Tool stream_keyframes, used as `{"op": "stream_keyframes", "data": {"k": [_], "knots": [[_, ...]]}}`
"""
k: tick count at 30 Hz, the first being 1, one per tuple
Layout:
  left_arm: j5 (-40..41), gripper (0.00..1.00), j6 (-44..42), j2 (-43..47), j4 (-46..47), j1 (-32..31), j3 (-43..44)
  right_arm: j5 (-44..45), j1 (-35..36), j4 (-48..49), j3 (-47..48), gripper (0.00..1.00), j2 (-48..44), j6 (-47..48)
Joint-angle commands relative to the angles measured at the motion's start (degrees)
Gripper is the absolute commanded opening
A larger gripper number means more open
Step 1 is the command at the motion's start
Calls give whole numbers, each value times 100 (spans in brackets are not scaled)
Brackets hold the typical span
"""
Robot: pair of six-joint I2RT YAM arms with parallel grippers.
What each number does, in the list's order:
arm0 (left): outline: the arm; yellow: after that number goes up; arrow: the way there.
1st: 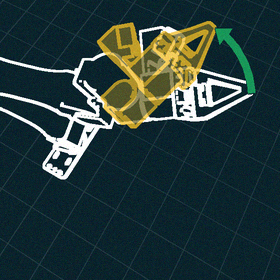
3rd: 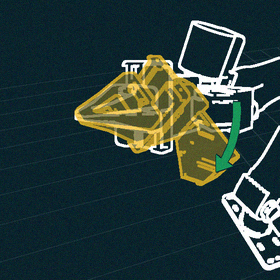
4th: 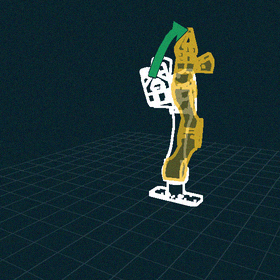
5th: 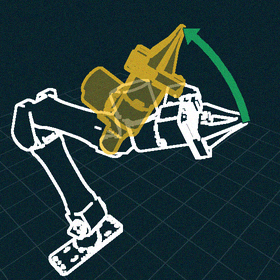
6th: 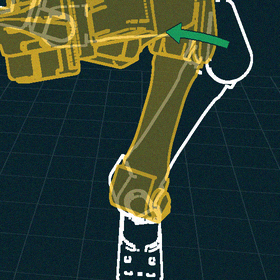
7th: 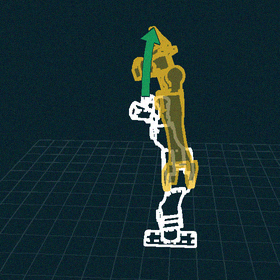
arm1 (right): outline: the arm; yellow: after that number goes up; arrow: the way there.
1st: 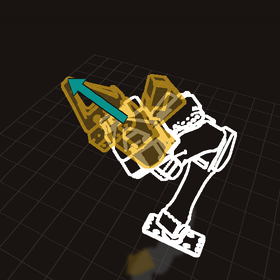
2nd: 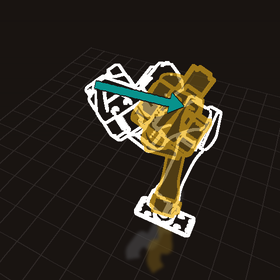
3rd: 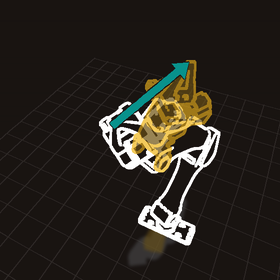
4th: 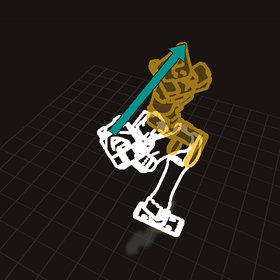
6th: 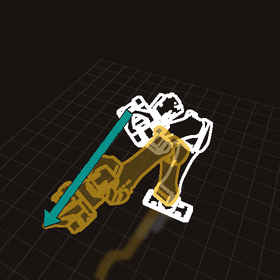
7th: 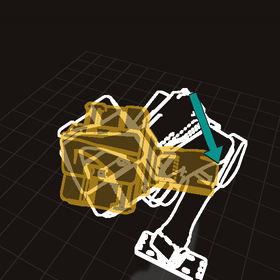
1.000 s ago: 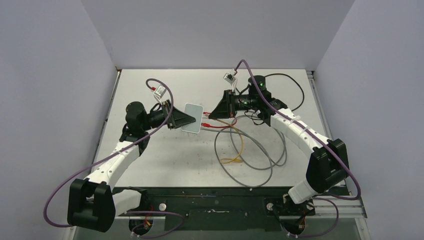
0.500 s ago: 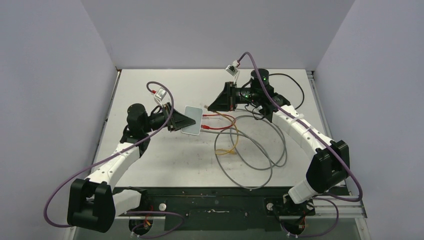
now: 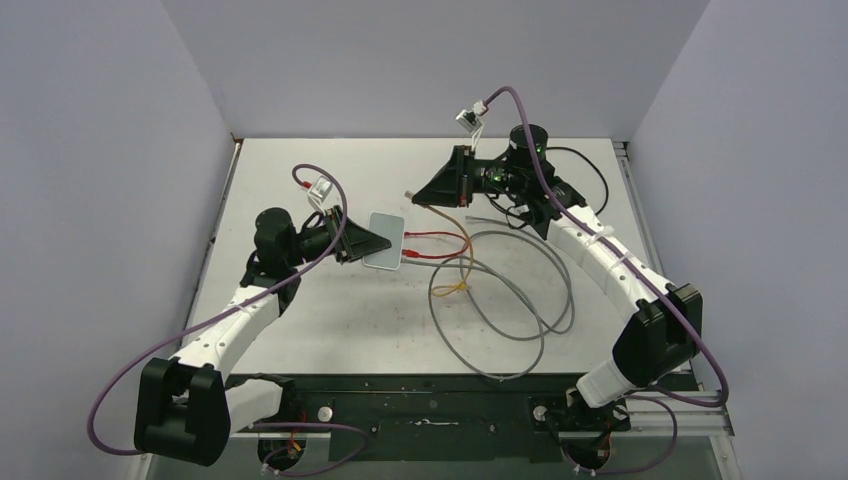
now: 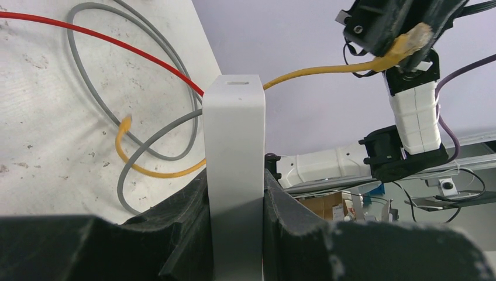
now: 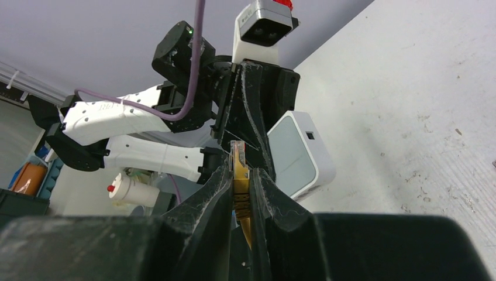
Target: Pull the plug from the switch port
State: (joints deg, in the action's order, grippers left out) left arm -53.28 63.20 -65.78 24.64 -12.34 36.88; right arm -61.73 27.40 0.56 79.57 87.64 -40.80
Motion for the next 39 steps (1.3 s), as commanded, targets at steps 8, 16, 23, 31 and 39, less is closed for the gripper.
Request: {"op": "stream_keyframes", "data": {"k": [8, 16, 23, 31, 39], "knots": [[163, 0, -78, -95, 212, -42, 62, 39, -30, 549, 811, 5, -241, -394], [178, 0, -88, -137, 218, -49, 69, -27, -49, 820, 972, 5, -137, -737], [199, 0, -88, -193, 249, -56, 61, -14, -166, 1234, 959, 5, -104, -1238], [204, 0, -102, -226, 255, -98, 107, -40, -312, 2460, 730, 5, -71, -2338], [291, 0, -150, -294, 212, -188, 212, 64, -327, 3534, 593, 5, 52, -3403]]}}
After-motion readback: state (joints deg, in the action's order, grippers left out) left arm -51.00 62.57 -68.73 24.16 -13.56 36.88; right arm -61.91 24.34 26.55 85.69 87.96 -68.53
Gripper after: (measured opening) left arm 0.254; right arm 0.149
